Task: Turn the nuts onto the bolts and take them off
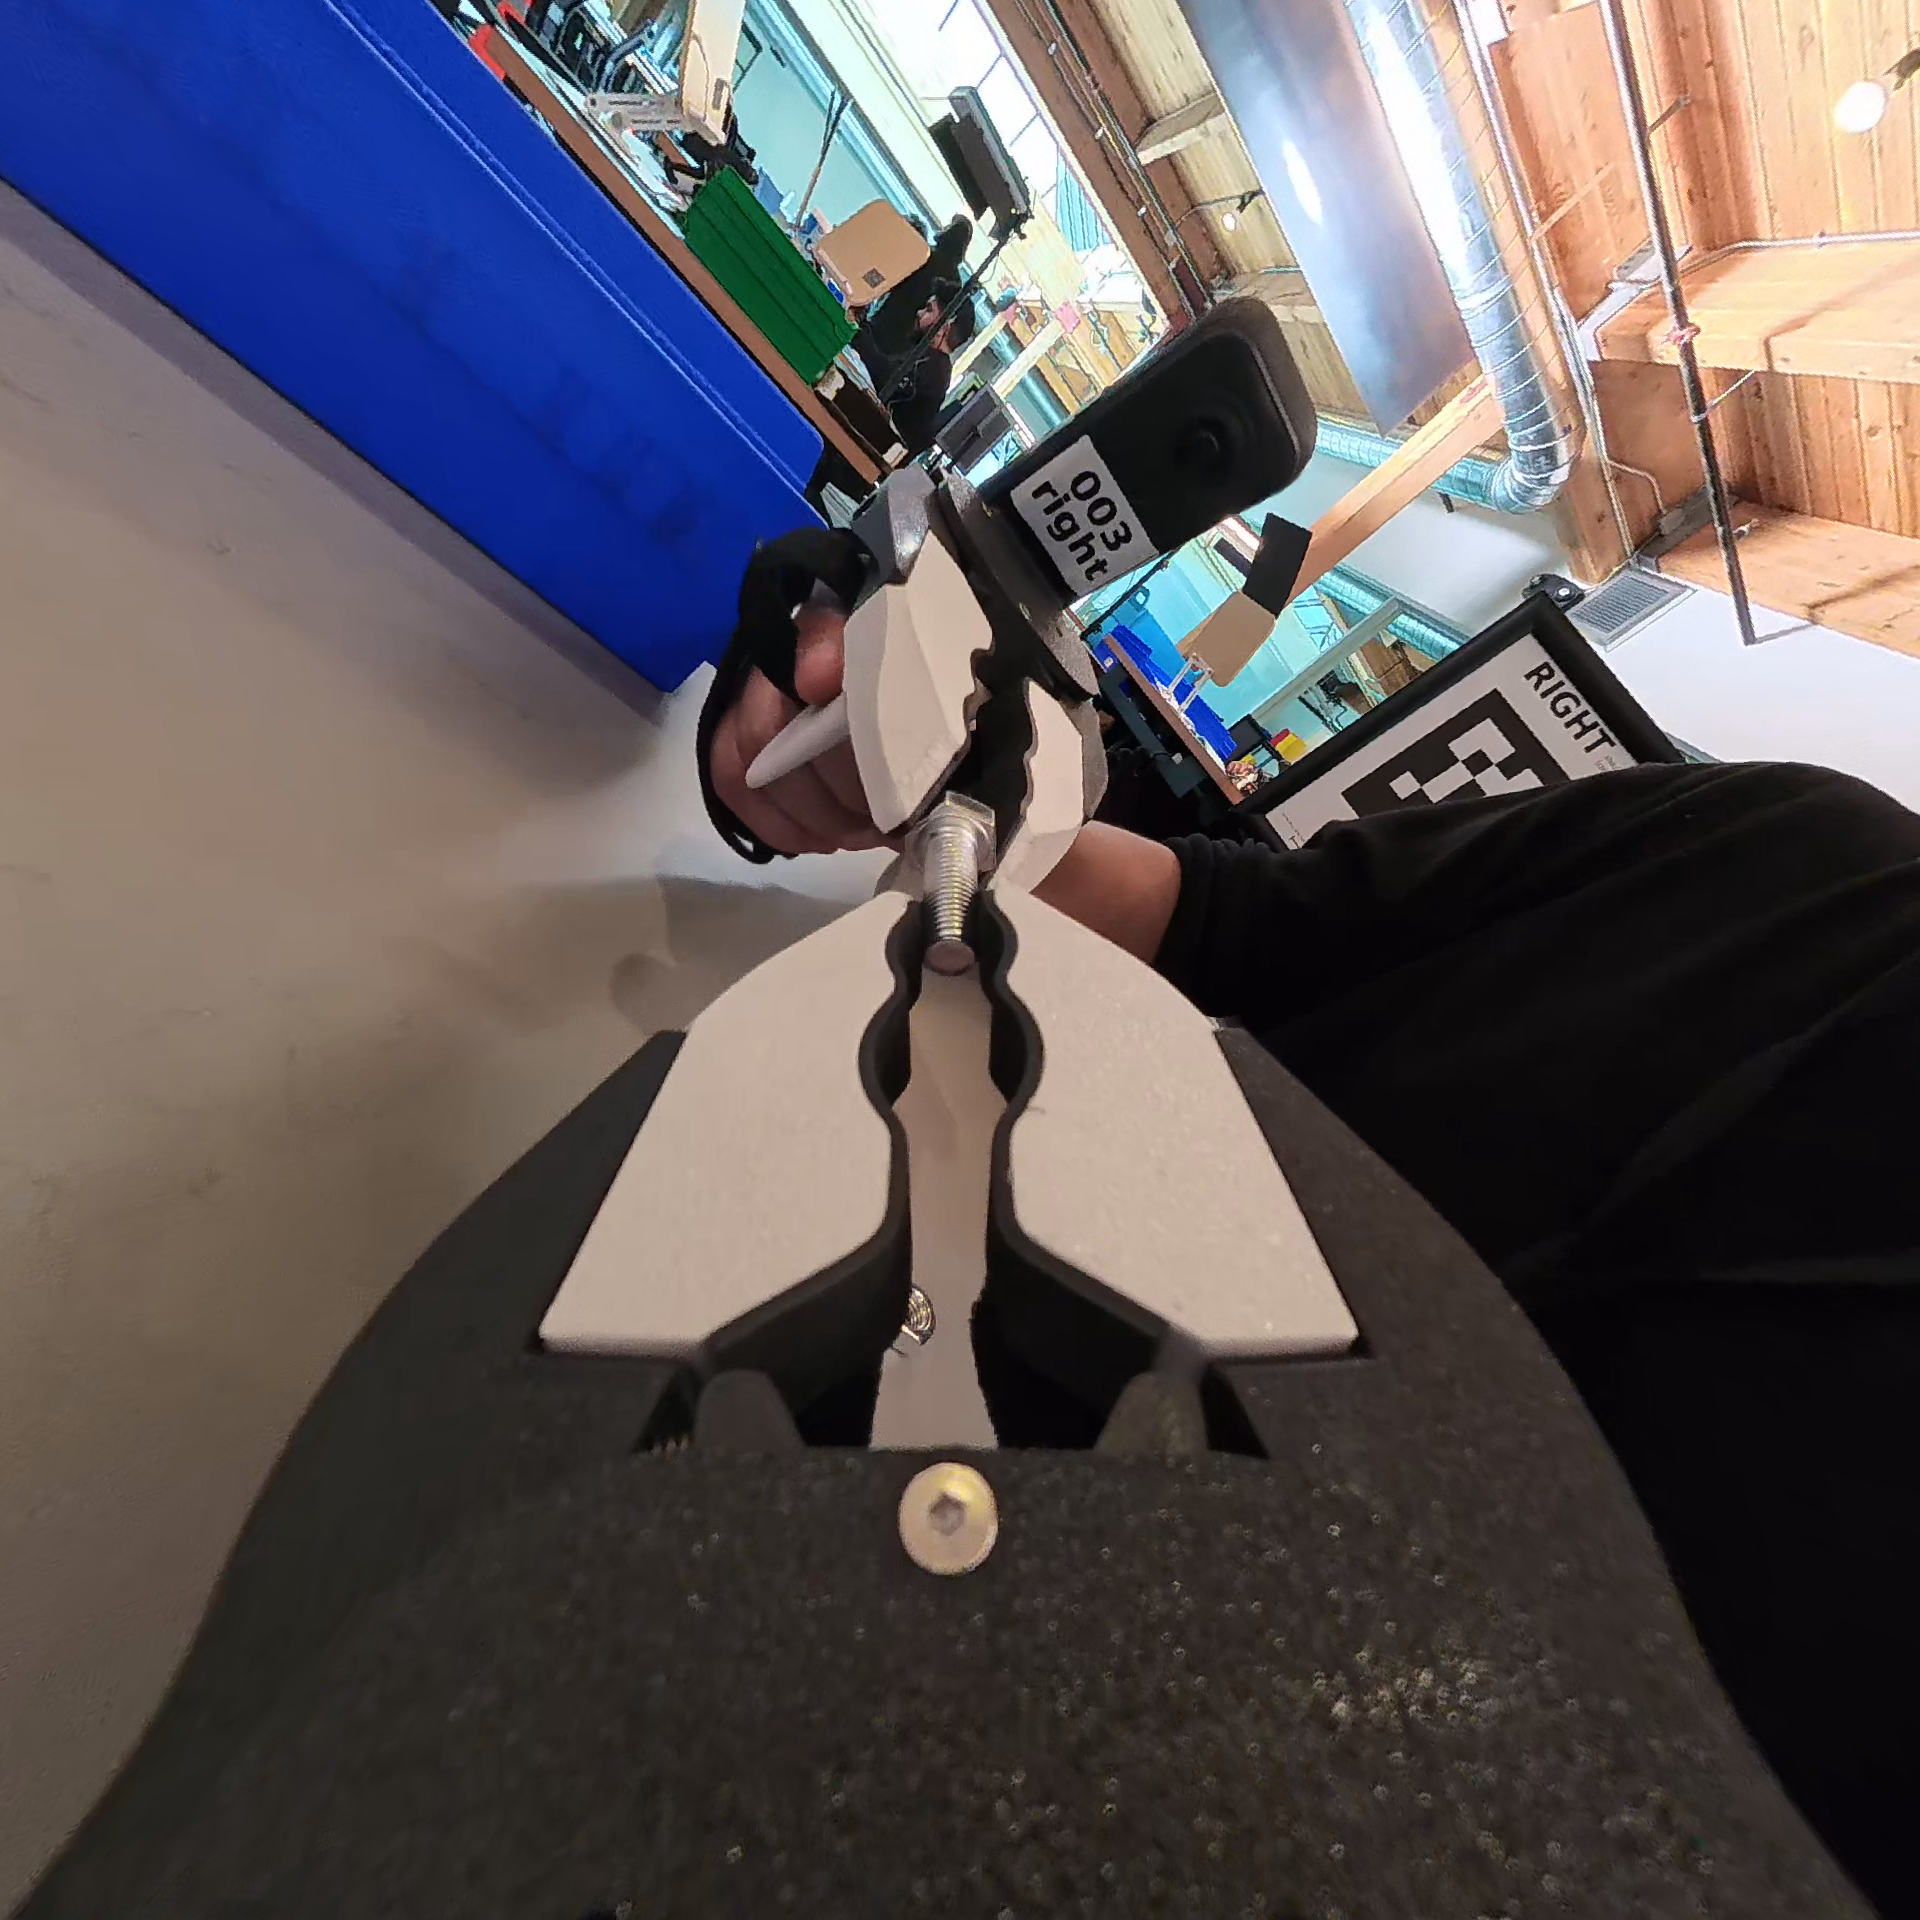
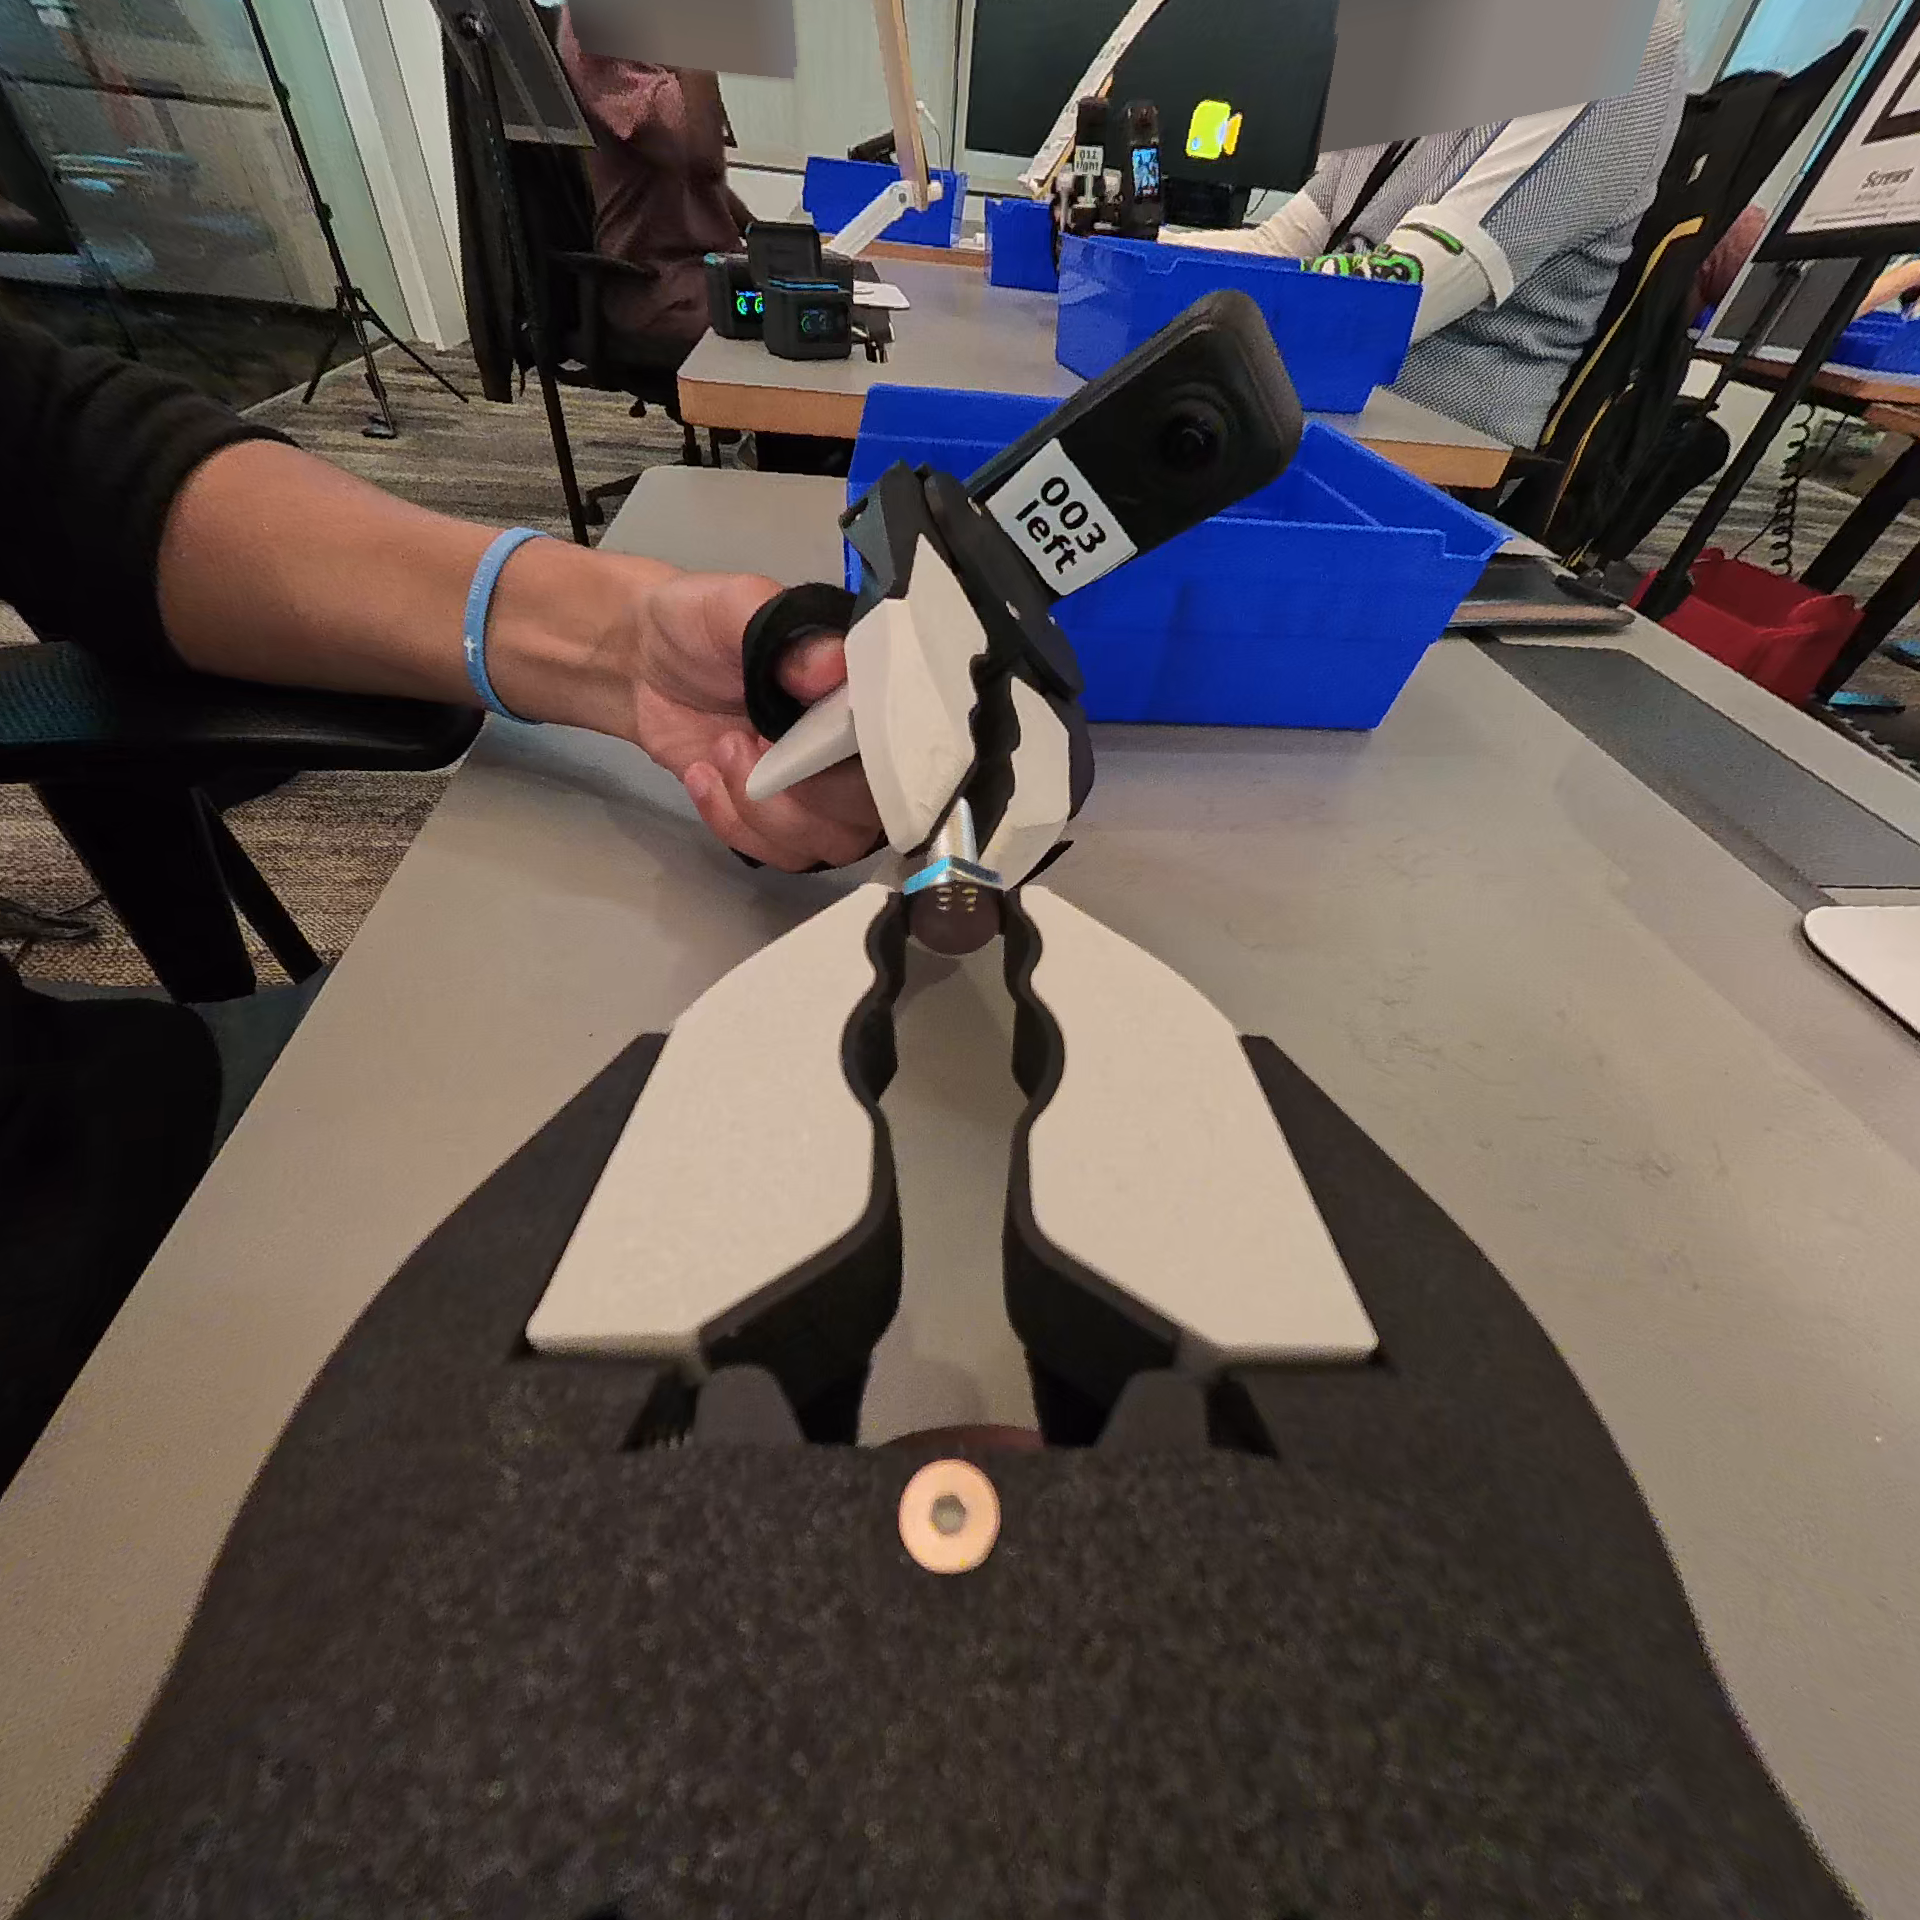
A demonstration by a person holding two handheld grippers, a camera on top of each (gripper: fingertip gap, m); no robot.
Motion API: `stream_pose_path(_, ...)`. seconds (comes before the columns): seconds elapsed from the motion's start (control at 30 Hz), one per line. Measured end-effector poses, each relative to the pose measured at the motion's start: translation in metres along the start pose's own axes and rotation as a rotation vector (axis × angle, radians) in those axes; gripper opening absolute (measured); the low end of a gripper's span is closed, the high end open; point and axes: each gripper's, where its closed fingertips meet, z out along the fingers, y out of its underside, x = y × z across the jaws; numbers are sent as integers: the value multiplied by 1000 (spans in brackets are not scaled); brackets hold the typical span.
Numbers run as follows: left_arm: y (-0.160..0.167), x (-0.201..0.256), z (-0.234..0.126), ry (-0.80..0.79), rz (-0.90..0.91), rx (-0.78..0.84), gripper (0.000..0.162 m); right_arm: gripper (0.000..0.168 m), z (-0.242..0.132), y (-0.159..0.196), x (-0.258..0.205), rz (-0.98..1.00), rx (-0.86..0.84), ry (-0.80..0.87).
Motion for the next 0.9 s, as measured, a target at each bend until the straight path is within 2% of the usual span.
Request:
stream_pose_path(0.23, -8, 4, -2, -39, 49, 12, 12, 18, -1, -5, 2, 127, 53, -38)
stream_pose_path(0.33, -12, 9, -19, -166, 164, -2, 34, 18, -5, -1, 12, 209, 67, -21)
stream_pose_path(0.5, 35, 6, -31, -454, 404, -258, 51, 18, -10, 11, 28, 240, 25, 60)
stream_pose_path(0.7, 113, -5, -7, -632, 569, -707, 46, 18, -14, 14, 32, 240, 6, 88)
stream_pose_path(0.9, 132, -11, 4, -699, 577, -906, 40, 18, -14, 20, 30, 224, -33, 92)
